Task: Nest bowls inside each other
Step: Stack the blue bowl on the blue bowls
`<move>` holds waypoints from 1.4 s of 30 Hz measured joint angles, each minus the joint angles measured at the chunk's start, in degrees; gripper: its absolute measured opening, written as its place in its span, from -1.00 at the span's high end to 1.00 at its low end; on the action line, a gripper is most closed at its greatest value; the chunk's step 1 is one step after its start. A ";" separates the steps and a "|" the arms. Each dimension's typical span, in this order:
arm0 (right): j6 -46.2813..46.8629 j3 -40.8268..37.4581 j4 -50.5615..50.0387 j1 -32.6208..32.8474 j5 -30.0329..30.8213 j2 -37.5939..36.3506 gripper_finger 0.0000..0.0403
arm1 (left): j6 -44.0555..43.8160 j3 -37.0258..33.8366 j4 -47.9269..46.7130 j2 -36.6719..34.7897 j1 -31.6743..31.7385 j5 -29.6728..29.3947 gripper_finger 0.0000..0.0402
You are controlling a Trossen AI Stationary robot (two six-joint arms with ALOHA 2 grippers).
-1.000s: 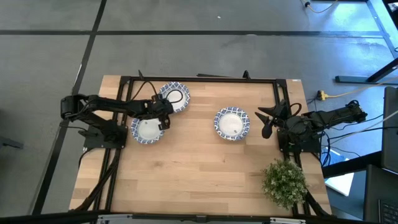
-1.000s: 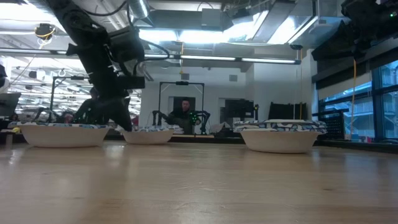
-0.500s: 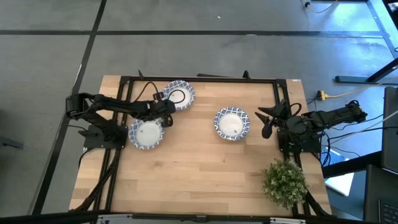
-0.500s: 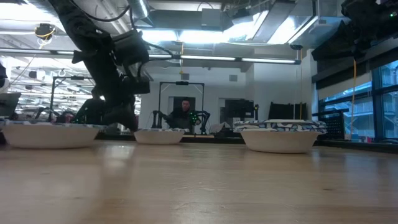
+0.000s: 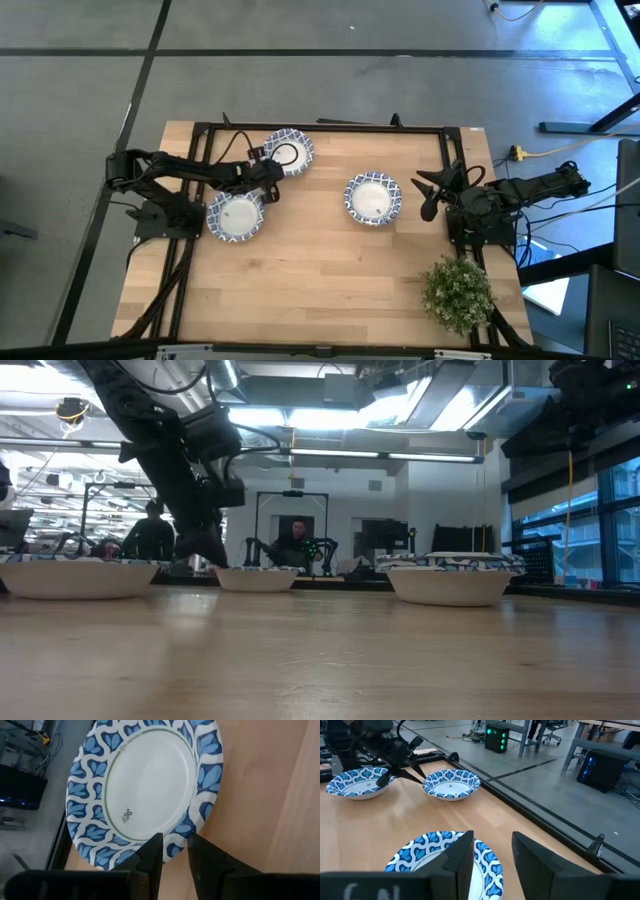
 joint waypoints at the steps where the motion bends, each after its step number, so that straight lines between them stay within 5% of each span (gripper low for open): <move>1: -0.03 0.00 0.00 -0.01 0.02 0.01 0.33 | -0.05 -0.02 0.18 0.00 0.00 -0.02 0.58; 26: 0.07 0.00 -0.14 0.00 -0.42 0.02 0.33 | -7.65 -0.02 -4.99 -0.04 1.65 6.05 0.47; 34: 0.21 0.00 -0.16 0.00 -0.48 0.01 0.33 | -9.06 0.00 -4.84 -0.07 1.93 0.18 0.44; 42: 0.06 0.00 -0.20 0.00 -0.48 0.00 0.33 | -6.80 0.00 -4.78 -0.07 1.89 4.90 0.39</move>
